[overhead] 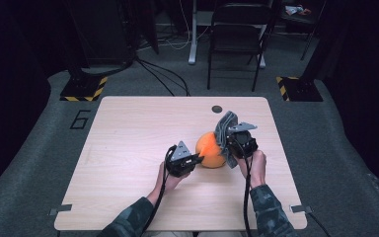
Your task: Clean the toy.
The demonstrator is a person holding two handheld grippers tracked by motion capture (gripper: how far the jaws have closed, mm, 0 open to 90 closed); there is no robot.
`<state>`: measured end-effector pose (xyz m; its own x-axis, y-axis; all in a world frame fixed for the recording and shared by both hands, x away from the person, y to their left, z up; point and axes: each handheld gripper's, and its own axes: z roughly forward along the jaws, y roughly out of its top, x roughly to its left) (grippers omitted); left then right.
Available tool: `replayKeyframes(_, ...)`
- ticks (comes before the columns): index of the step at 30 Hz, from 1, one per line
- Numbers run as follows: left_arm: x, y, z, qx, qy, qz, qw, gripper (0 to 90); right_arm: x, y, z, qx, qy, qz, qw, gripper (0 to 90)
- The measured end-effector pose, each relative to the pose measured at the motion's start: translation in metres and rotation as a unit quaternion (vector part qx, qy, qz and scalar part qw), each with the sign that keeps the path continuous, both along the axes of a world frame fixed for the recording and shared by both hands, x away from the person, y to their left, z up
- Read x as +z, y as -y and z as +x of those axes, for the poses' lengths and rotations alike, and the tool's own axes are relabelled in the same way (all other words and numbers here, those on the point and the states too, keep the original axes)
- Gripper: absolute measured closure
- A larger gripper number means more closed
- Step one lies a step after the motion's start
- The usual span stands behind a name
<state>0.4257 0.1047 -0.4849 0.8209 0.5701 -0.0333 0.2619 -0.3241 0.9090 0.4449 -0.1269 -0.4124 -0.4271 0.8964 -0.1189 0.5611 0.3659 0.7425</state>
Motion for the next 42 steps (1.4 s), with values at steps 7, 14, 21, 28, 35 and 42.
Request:
replayKeyframes(7, 0.000, -0.003, 0.001, 0.006, -0.003, 0.002, 1.0000, 82.2, 0.000, 0.011, 0.003, -0.012, 0.000, 0.014, 0.9998, 77.7)
replayKeyframes(14, 0.000, -0.009, 0.004, 0.008, -0.014, 0.006, 0.9999, 81.5, -0.009, 0.015, 0.008, -0.014, -0.027, 0.024, 0.9992, 77.7)
replayKeyframes(21, -0.001, -0.011, 0.007, 0.006, -0.027, 0.012, 0.9995, 69.4, -0.024, 0.004, 0.011, 0.004, -0.039, 0.023, 0.9990, 77.9)
replayKeyframes(28, 0.007, -0.007, 0.006, 0.025, -0.020, 0.029, 0.9991, 38.3, -0.027, 0.000, 0.010, 0.007, -0.038, 0.020, 0.9990, 78.0)
replayKeyframes(35, 0.021, -0.004, 0.005, 0.037, 0.004, 0.037, 0.9986, 29.2, -0.026, -0.002, 0.009, 0.011, -0.039, 0.018, 0.9990, 78.0)
replayKeyframes(42, 0.033, 0.017, 0.016, 0.027, 0.021, 0.073, 0.9968, 24.5, -0.025, -0.003, 0.009, 0.009, -0.039, 0.017, 0.9991, 77.9)
